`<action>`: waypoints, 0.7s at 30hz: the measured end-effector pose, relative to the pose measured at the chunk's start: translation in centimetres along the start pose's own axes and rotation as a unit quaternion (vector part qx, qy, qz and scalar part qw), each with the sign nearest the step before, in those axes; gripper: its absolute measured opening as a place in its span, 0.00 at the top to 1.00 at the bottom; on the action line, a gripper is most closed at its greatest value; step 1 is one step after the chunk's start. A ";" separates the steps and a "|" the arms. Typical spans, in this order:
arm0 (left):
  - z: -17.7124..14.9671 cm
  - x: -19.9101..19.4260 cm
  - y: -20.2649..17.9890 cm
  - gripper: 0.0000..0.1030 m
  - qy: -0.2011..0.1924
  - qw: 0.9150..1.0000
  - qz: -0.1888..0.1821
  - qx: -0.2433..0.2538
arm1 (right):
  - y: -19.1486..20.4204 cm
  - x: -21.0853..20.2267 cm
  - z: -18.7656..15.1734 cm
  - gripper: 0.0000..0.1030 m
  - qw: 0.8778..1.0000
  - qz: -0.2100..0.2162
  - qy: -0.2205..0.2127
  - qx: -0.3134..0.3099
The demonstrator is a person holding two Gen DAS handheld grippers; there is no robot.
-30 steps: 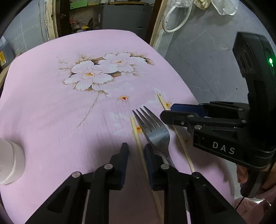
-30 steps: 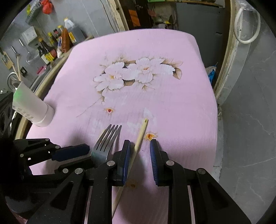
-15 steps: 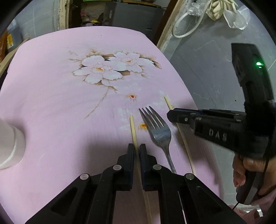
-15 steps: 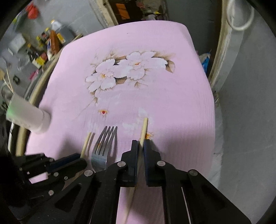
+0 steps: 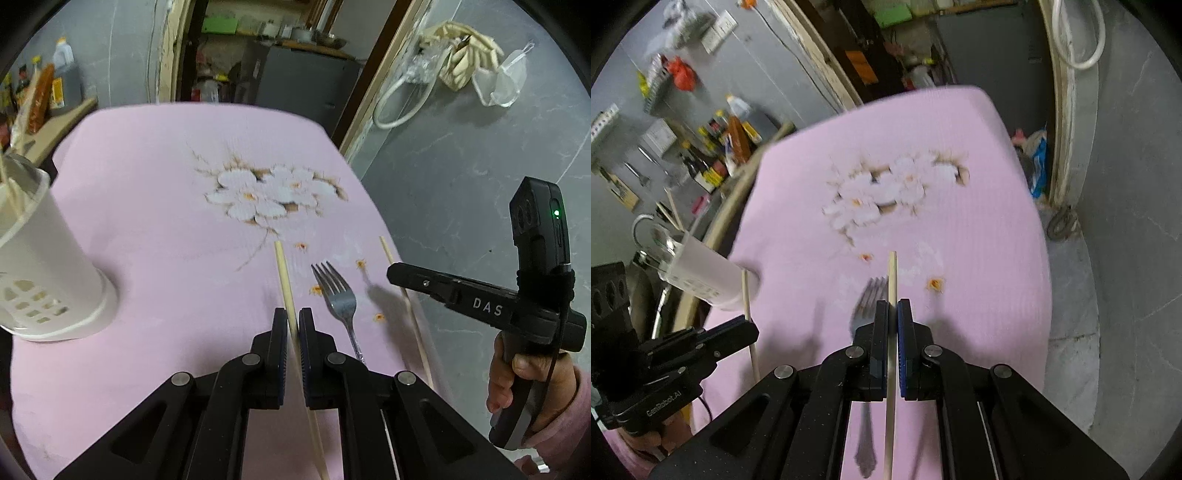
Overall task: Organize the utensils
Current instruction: 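Lift both chopsticks and carry both tools over the white holder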
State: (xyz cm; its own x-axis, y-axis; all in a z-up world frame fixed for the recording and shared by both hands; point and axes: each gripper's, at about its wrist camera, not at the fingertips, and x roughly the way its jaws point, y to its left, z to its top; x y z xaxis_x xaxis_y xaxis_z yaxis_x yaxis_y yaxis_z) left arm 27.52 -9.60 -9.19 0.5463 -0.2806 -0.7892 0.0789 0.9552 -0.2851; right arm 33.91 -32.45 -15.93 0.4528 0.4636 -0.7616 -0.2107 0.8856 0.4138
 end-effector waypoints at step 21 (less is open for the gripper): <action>3.3 -12.4 5.7 0.95 -0.142 0.989 0.021 -0.022 | 14.1 -7.3 3.9 0.96 0.977 0.086 -0.180 -0.072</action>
State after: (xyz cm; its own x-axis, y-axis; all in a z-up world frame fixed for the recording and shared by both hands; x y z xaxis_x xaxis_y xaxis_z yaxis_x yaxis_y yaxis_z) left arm 23.93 -0.39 0.73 0.7615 -0.1977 -0.6172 0.0187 0.9587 -0.2840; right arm 31.05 -23.43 -2.56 0.6706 0.5887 -0.4512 -0.4178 0.8025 0.4260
